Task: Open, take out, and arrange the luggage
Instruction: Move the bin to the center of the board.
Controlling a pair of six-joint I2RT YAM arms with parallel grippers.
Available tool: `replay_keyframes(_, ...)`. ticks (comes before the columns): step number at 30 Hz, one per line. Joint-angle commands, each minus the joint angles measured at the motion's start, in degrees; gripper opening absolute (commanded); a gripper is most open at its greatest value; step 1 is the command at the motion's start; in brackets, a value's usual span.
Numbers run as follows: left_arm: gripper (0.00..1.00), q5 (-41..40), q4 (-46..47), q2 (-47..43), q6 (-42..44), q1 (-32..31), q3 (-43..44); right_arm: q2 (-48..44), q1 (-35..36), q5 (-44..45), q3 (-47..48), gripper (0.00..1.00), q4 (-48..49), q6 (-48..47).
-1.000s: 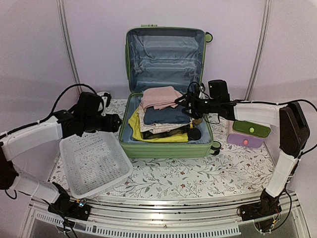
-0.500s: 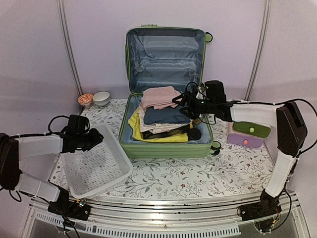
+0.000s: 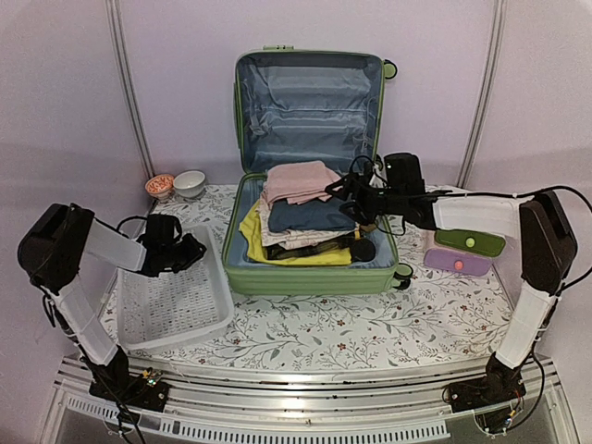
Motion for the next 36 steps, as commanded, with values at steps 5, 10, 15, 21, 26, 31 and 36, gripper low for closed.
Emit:
replay_keyframes(5, 0.31, 1.17, 4.78, 7.58, 1.7, 0.63, 9.54, -3.65, 0.24, 1.57, -1.23, 0.76, -0.23, -1.96)
replay_keyframes(10, 0.4, -1.12, 2.45, 2.71, 3.55, 0.53, 9.18, -4.98, 0.25, 1.72, -1.59, 0.76, -1.12, -3.15)
replay_keyframes(15, 0.53, -2.87, -6.51, -8.31, 8.5, -0.9, 8.89, -5.51, 0.22, 1.28, -1.46, 0.76, -1.29, -3.83)
replay_keyframes(21, 0.6, -5.17, -13.75, -20.28, 15.55, -5.93, 10.64, -1.76, 0.25, 0.16, 1.89, 0.75, -0.06, -1.97)
replay_keyframes(26, 0.6, -5.1, -16.28, -25.59, 17.95, -8.26, 11.91, 3.07, 0.33, -0.41, 5.34, 0.73, 2.4, 1.77)
replay_keyframes(31, 0.61, -4.91, -18.54, -28.58, 18.26, -8.34, 11.65, 6.28, 0.68, 1.59, 7.98, 0.7, 2.59, 5.27)
replay_keyframes(36, 0.61, -4.49, -19.82, -31.0, 18.22, -8.82, 11.01, 7.73, 1.12, 5.8, 7.89, 0.68, 2.24, 8.8)
